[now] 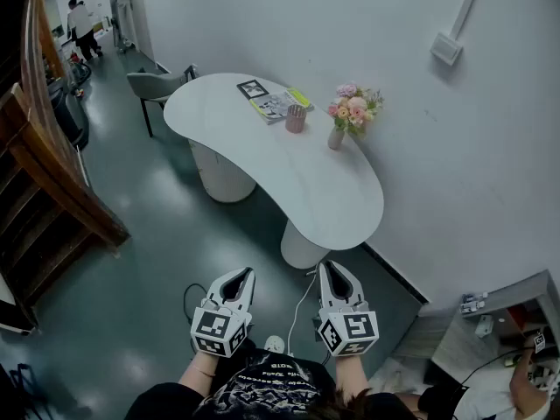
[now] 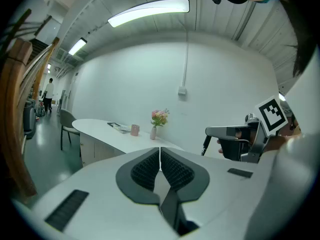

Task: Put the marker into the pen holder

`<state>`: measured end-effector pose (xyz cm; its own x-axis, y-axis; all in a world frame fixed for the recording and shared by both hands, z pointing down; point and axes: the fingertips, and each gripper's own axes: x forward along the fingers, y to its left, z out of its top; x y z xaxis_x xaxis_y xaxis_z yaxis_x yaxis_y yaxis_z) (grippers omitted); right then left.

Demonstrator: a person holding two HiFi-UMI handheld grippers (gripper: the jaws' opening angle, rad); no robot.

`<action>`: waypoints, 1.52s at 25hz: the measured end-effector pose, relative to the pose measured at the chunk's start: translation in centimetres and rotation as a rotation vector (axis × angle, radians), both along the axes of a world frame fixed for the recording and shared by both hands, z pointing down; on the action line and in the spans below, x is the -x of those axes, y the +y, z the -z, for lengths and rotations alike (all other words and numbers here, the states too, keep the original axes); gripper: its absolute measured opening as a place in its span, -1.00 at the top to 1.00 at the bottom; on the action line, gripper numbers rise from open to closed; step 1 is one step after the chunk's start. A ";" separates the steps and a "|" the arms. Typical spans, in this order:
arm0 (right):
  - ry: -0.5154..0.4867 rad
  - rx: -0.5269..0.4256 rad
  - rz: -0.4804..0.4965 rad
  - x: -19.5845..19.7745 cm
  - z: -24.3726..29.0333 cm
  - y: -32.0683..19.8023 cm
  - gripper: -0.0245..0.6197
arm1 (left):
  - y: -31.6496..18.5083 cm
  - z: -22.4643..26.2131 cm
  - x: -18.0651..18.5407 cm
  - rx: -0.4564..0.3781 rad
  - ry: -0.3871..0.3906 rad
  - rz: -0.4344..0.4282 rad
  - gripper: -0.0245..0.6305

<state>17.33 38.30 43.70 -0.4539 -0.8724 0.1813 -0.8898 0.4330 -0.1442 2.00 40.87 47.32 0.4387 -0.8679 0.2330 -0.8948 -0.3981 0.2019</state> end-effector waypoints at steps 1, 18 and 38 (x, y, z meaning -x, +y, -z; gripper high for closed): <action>-0.002 -0.001 -0.004 0.4 0.0 -0.3 0.74 | -0.3 0.0 0.4 -0.001 0.000 -0.006 0.85; -0.014 -0.045 -0.120 7.6 0.6 -5.3 0.73 | -6.2 -1.1 8.8 0.015 0.012 -0.108 0.85; -0.046 -0.019 -0.051 6.7 -1.2 -17.3 0.73 | -15.9 -2.9 8.3 0.047 -0.014 -0.040 0.85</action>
